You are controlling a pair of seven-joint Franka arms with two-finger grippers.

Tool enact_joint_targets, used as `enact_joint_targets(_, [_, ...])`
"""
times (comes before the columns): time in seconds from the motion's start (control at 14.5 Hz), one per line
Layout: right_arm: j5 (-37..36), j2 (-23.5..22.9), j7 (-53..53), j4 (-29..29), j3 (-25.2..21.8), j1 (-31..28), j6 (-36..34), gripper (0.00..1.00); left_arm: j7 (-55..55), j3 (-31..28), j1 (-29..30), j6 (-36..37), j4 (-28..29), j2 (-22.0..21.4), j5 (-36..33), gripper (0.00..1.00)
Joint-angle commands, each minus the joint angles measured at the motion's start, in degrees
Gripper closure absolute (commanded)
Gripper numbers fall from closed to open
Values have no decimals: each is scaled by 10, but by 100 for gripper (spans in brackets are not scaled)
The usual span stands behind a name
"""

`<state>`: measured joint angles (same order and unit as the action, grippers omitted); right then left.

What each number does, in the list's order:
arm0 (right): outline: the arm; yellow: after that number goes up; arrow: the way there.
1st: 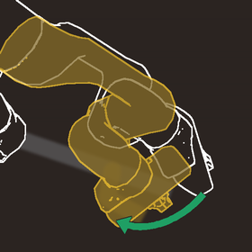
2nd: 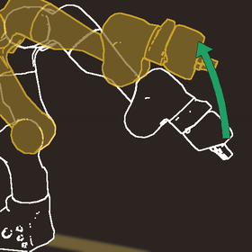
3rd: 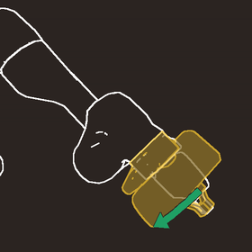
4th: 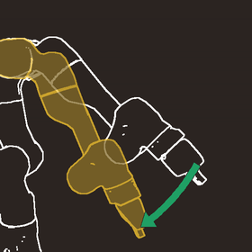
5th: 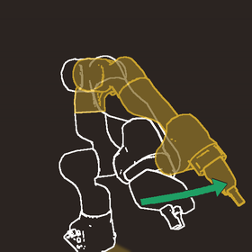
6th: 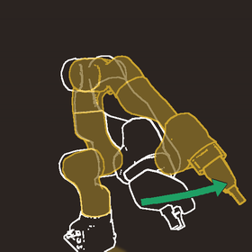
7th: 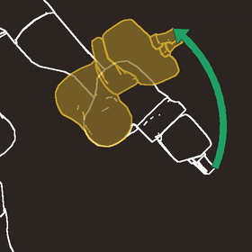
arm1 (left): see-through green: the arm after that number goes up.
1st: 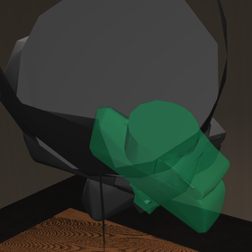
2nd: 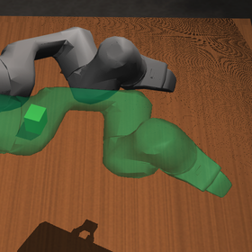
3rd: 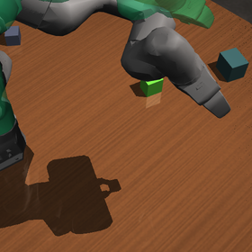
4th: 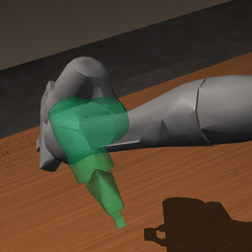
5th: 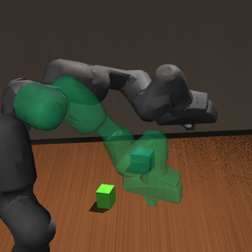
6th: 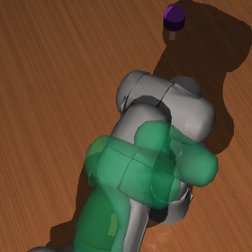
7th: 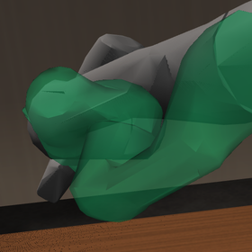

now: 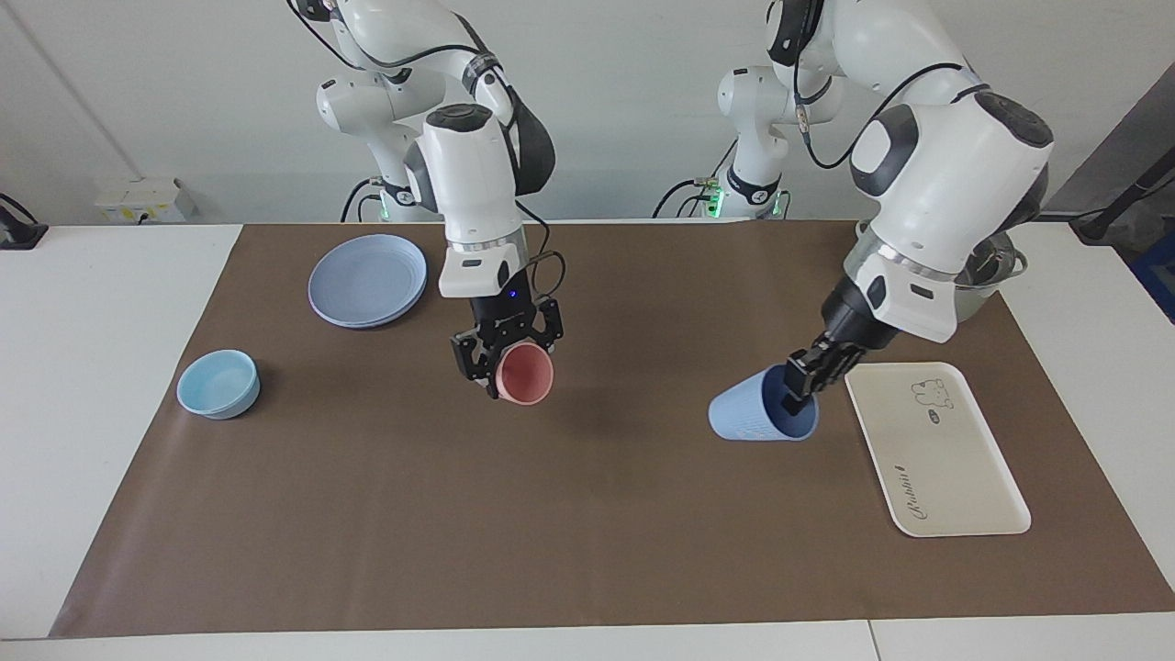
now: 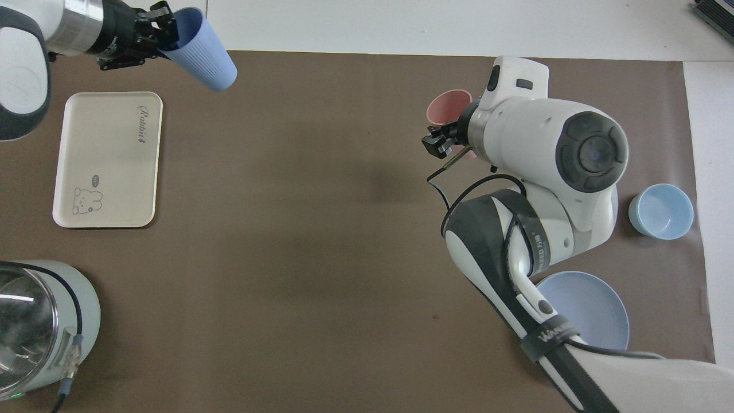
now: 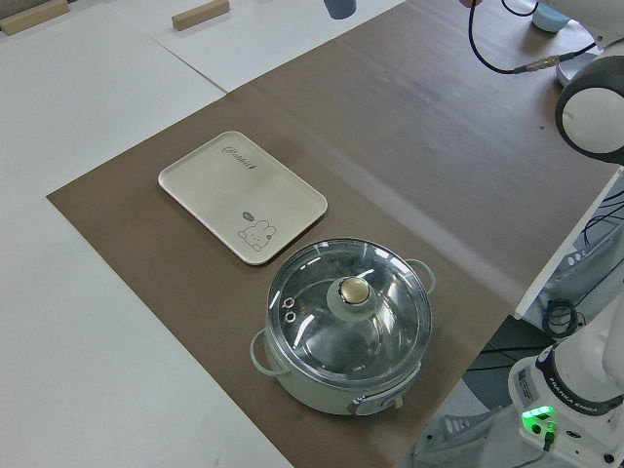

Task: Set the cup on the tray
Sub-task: 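Pull the blue cup out with the left gripper while the right gripper withdraws, then lower the blue cup onto the white tray with the left gripper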

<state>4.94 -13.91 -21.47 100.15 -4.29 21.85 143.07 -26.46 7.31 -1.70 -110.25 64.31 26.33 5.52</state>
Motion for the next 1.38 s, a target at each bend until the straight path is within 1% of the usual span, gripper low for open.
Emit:
enact_joint_targets(0.0, [193,-2,-198,7,7,-53,24,100,98,2,60,-75,119,-58,-10,100])
enact_joint_targets(0.07, [291,-3,-293,7,6,-74,19,100,125,-1,90,-130,181,-81,-11,100])
enact_joint_targets(0.14, [365,-9,-363,8,7,-100,8,100,169,0,114,-187,230,-97,-10,100])
enact_joint_targets(0.21, [424,-15,-410,8,7,-118,-8,100,211,-1,133,-232,273,-109,-10,100])
enact_joint_targets(0.28, [484,-23,-461,7,7,-130,-16,100,242,-1,155,-267,301,-113,-10,100])
enact_joint_targets(0.34, [543,-31,-501,7,7,-144,-22,100,267,0,178,-288,322,-114,-10,100])
enact_joint_targets(0.41, [586,-41,-539,7,7,-154,-40,100,287,-1,186,-292,335,-115,-10,100])
enact_joint_targets(0.48, [620,-54,-582,1,7,-168,-58,100,294,-1,189,-298,351,-114,-10,100])
enact_joint_targets(0.55, [652,-68,-627,0,7,-185,-73,100,295,-1,191,-322,373,-111,-10,100])
enact_joint_targets(0.69, [707,-101,-709,-6,7,-208,-108,100,301,0,202,-414,419,-94,-10,100])
enact_joint_targets(0.76, [733,-128,-759,-19,7,-225,-137,100,307,1,202,-445,429,-76,-10,100])
enact_joint_targets(0.83, [742,-144,-784,-34,6,-237,-155,100,308,1,202,-460,429,-64,-9,100])
enact_joint_targets(0.96, [739,-153,-817,-37,6,-247,-172,100,308,2,202,-475,425,-44,4,100])
enact_joint_targets(1.1, [741,-167,-913,-36,6,-268,-206,100,307,3,201,-501,422,-29,13,100])
enact_joint_targets(1.17, [742,-167,-951,-29,6,-272,-224,100,307,3,198,-502,420,-28,13,89])
enact_joint_targets(1.24, [737,-164,-971,-23,5,-282,-254,100,308,3,195,-495,414,-27,13,44])
enact_joint_targets(1.31, [735,-161,-989,-18,4,-290,-278,100,309,3,195,-488,407,-26,12,0])
